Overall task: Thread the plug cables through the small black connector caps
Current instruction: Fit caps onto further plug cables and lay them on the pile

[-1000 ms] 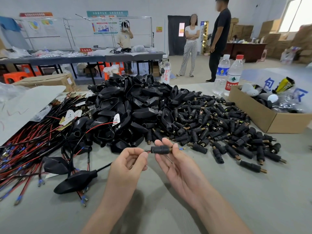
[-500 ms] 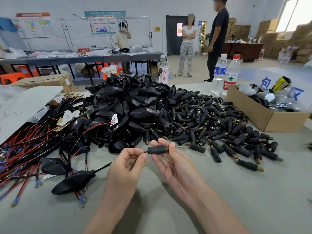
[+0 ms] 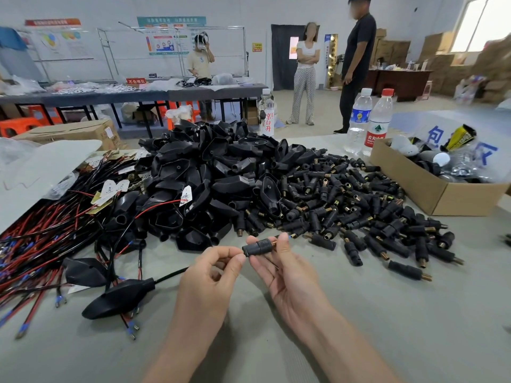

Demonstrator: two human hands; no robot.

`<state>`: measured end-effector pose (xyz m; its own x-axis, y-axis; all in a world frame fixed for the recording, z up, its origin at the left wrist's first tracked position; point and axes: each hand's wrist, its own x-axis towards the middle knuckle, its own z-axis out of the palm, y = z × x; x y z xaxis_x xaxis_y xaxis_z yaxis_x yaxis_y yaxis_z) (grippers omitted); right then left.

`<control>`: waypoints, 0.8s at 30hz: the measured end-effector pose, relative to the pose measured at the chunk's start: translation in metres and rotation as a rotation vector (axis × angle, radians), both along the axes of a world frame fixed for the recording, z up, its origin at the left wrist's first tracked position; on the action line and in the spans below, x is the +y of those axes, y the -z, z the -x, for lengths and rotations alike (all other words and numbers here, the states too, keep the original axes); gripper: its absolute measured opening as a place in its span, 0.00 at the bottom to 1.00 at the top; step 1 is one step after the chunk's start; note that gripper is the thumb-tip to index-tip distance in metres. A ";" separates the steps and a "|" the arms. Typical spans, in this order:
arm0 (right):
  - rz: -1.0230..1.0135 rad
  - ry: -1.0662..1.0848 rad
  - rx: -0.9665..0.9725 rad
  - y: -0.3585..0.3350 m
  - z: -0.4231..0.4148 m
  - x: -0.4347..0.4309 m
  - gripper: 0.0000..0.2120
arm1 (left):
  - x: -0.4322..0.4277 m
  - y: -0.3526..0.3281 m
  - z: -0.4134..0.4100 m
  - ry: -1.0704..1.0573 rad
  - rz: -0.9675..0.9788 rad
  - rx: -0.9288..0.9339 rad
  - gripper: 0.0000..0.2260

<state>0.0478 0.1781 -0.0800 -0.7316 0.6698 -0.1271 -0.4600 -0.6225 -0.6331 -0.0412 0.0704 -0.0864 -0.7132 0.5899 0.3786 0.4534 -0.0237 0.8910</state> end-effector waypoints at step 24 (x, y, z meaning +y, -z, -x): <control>0.008 -0.033 0.005 -0.005 -0.010 0.012 0.17 | -0.006 0.000 0.013 0.133 0.167 -0.007 0.16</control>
<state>0.0574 0.1898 -0.0749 -0.7540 0.6441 -0.1291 -0.4421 -0.6428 -0.6256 -0.0542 0.0647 -0.0860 -0.6274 0.7329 0.2630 0.4497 0.0654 0.8908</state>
